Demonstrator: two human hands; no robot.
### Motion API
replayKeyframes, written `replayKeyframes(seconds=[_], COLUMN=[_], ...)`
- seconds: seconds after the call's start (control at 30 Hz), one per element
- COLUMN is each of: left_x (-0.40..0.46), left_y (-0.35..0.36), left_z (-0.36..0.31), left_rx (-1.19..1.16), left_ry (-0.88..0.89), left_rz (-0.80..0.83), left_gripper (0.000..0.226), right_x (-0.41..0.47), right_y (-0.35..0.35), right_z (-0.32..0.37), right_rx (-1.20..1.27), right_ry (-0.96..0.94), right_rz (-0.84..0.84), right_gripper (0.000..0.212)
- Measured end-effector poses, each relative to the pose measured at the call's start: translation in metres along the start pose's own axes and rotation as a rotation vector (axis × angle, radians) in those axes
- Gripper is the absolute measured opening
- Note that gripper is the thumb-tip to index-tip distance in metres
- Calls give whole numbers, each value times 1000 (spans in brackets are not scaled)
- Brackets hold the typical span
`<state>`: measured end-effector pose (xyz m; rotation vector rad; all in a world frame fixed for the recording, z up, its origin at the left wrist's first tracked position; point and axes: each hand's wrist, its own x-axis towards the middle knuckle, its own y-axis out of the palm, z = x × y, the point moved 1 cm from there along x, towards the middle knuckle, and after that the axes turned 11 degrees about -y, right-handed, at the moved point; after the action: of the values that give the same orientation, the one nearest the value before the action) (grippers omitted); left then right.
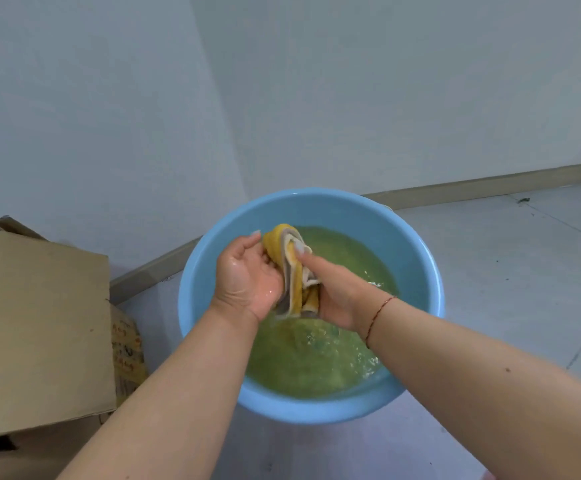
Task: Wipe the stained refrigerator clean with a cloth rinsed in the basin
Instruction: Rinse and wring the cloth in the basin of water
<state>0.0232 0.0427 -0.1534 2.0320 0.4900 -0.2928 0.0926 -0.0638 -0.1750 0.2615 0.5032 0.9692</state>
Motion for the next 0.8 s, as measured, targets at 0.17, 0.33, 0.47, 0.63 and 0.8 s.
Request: replayKeyframes(seconds=[0.17, 0.33, 0.47, 0.63, 0.8], left_x=[4, 5, 0, 7, 20], left_y=[-5, -27, -18, -16, -15], left_z=[-7, -8, -2, -3, 17], left_rx=[388, 434, 340, 444, 483], left_ry=[-18, 14, -29, 48, -13], left_rz=[-148, -190, -29, -219, -497], left_gripper=[50, 35, 33, 15, 15], right_x=[1, 1, -5, -4, -1], right_y=[-6, -6, 4, 11, 21], right_z=[1, 14, 16, 24, 12], right_rx=[114, 417, 253, -804, -1850], right_ry=[144, 326, 495, 241, -51], right_rz=[-124, 116, 430, 198, 194], right_gripper=[11, 33, 43, 22, 32])
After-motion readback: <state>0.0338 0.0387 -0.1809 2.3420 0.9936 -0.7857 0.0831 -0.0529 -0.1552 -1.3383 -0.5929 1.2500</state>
